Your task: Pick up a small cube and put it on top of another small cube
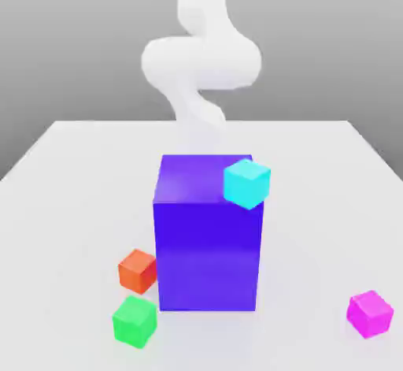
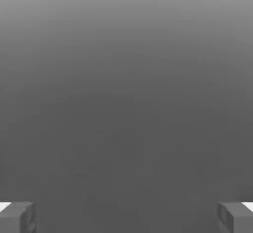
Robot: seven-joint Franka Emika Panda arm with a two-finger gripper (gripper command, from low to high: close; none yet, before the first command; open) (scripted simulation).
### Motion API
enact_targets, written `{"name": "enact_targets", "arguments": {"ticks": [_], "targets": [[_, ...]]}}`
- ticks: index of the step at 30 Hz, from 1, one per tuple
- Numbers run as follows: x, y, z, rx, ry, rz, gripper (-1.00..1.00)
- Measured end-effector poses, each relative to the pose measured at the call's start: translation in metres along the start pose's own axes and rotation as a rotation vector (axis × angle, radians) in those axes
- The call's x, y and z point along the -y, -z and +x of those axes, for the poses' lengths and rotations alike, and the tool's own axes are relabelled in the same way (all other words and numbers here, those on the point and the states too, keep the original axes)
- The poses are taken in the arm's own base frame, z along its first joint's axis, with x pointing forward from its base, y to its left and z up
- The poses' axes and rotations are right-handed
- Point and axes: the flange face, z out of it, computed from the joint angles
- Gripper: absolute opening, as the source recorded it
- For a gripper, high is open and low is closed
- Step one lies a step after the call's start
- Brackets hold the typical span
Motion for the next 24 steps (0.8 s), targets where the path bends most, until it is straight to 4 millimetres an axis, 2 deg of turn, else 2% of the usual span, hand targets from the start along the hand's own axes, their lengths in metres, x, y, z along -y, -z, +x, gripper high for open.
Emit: {"name": "enact_targets", "arguments": {"ticks": [5, 11, 18, 24], "targets": [[0.020, -0.085, -0.026, 0.170, 0.245, 0.021, 0.00], [0.039, -0.178, -0.082, 0.346, 0.535, 0.050, 0.00], [0.048, -0.271, -0.173, 0.526, 0.883, 0.083, 0.00], [0.042, -0.331, -0.266, 0.663, 1.205, 0.113, 0.00]]}}
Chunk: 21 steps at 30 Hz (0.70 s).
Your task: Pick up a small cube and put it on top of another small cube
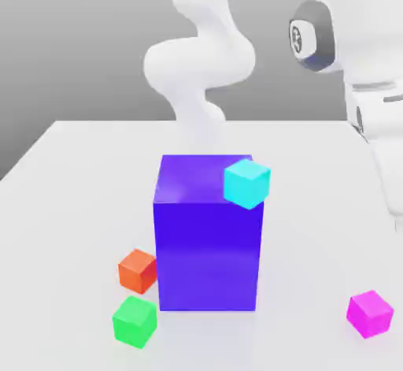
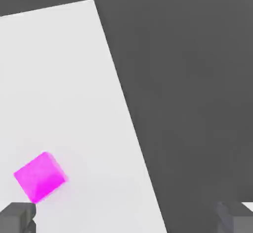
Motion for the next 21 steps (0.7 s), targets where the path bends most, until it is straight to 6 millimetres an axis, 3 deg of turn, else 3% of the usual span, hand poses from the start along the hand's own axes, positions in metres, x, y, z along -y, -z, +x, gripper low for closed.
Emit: {"name": "enact_targets", "arguments": {"ticks": [8, 13, 14, 21], "targets": [[0.044, -0.114, -0.033, 0.184, 0.405, -0.021, 0.00], [0.048, -0.178, -0.049, 0.216, 0.483, -0.028, 0.00], [0.048, -0.189, -0.052, 0.217, 0.484, -0.027, -1.00], [0.048, -0.191, -0.053, 0.220, 0.485, -0.026, -1.00]]}}
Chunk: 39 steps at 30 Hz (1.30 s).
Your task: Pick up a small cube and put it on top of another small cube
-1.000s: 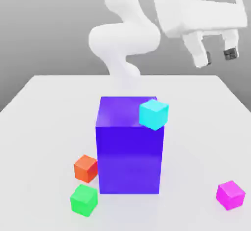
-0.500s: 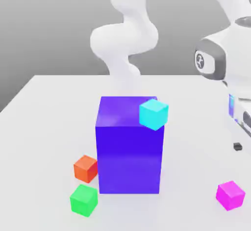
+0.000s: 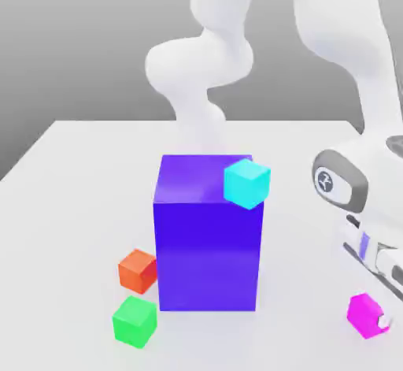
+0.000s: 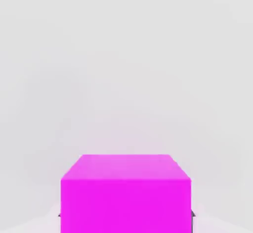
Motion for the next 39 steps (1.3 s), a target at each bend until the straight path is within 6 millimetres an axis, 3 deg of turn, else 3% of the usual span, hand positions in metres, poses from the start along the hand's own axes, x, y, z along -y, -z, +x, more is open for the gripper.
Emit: {"name": "enact_targets", "arguments": {"ticks": [5, 10, 13, 15, 21, 27, 32, 35, 36, 39], "targets": [[-0.003, 0.059, 0.004, -0.020, -0.018, 0.002, -1.00], [-0.063, 0.115, -0.013, -0.108, -0.124, -0.005, -1.00], [-0.102, 0.145, -0.036, -0.157, -0.185, -0.009, -1.00], [-0.124, 0.154, -0.059, -0.169, -0.216, -0.012, -1.00], [-0.177, 0.165, -0.146, -0.173, -0.307, -0.020, -1.00], [-0.208, 0.169, -0.235, -0.182, -0.386, -0.015, -1.00], [-0.218, 0.167, -0.309, -0.192, -0.446, -0.004, -1.00], [-0.198, 0.138, -0.353, -0.098, -0.451, -0.001, -1.00], [-0.188, 0.126, -0.357, -0.053, -0.434, 0.000, -1.00], [-0.174, 0.108, -0.337, -0.008, -0.358, -0.006, -1.00]]}}
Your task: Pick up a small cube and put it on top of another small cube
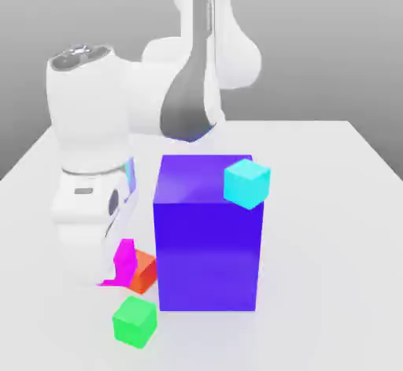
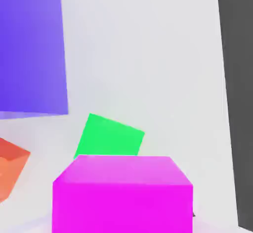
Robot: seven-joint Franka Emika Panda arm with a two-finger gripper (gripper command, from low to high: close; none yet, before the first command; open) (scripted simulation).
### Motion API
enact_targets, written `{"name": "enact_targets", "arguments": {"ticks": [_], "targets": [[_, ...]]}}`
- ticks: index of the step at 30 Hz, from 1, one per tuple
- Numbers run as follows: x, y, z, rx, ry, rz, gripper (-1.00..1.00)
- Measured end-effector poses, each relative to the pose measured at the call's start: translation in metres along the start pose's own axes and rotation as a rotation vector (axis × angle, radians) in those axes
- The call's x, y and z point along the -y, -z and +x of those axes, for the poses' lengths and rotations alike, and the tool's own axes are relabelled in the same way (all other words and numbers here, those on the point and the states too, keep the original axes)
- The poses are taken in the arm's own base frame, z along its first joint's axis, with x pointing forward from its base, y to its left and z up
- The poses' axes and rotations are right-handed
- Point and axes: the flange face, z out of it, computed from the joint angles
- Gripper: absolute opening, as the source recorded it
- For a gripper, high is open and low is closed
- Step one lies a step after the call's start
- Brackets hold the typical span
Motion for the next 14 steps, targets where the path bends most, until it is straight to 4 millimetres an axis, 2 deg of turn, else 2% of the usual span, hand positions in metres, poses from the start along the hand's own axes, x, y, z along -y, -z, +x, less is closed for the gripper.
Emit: {"name": "enact_targets", "arguments": {"ticks": [6, 11, 12, 14], "targets": [[-0.001, -0.026, 0.000, 0.005, 0.004, -0.010, -1.00], [0.001, -0.058, -0.003, 0.007, 0.000, 0.003, -1.00], [0.002, -0.063, -0.004, 0.008, -0.001, 0.005, 1.00], [0.002, -0.063, -0.004, 0.008, -0.002, 0.005, 1.00]]}}
